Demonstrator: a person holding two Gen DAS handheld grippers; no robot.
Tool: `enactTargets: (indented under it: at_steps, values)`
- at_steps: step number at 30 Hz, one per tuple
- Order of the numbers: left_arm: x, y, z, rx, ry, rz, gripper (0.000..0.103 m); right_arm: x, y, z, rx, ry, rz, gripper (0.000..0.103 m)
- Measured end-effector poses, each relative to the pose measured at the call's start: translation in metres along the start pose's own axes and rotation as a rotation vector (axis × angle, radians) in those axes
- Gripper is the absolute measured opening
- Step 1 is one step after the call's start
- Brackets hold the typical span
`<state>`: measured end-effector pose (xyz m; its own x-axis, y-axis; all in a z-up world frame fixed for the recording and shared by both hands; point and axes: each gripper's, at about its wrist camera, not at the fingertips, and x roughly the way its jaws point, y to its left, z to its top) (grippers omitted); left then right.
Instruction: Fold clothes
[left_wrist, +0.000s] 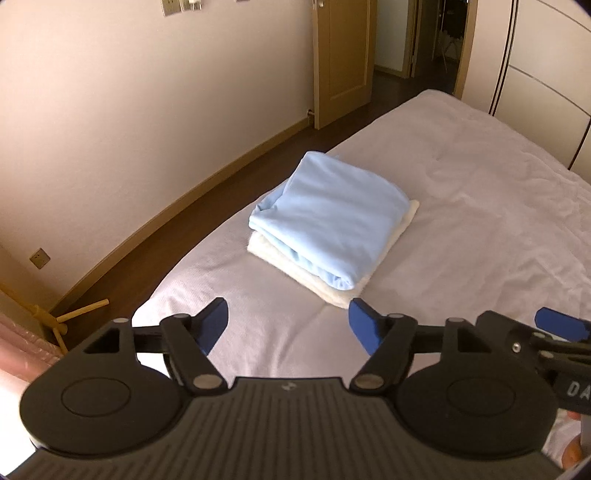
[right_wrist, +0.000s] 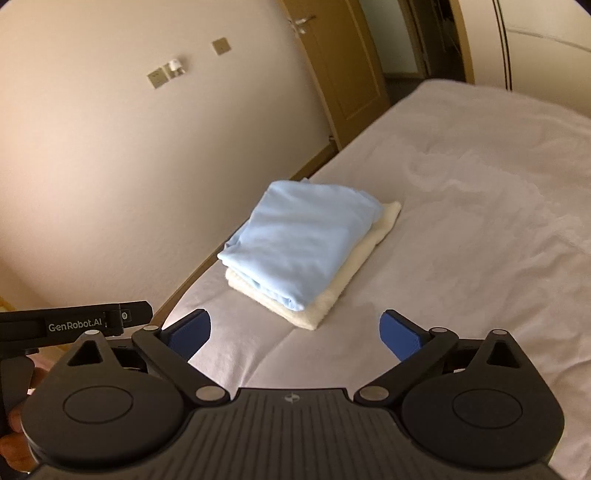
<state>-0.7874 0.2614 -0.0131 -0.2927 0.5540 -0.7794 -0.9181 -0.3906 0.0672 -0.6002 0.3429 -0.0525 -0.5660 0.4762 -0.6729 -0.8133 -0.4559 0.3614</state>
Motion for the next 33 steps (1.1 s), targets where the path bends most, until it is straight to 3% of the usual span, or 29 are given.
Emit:
enactTargets:
  at_steps: [3,13,22,26,30,33]
  values:
    - [-0.021,-0.005,-0.007,-0.009,-0.03,0.027,0.085,-0.018,-0.001,-0.003,-0.028,-0.008,-0.013,0.101]
    - [-0.056,-0.017,-0.026,-0.016,-0.072,0.057,0.101,-0.046,-0.001,-0.008,-0.105,0.022,-0.062,0.101]
    - [-0.049,-0.01,-0.033,-0.07,-0.08,0.044,0.102,-0.041,0.004,-0.008,-0.148,0.034,-0.159,0.103]
    - [-0.044,-0.005,-0.034,-0.08,-0.087,0.072,0.102,-0.036,0.002,-0.004,-0.092,0.027,-0.163,0.103]
    - [-0.036,-0.001,-0.034,-0.075,-0.051,0.032,0.102,-0.027,-0.003,0.003,0.009,0.065,-0.087,0.103]
    - [-0.03,0.001,-0.032,-0.065,-0.034,0.033,0.102,-0.021,0.002,0.009,0.017,0.075,-0.089,0.103]
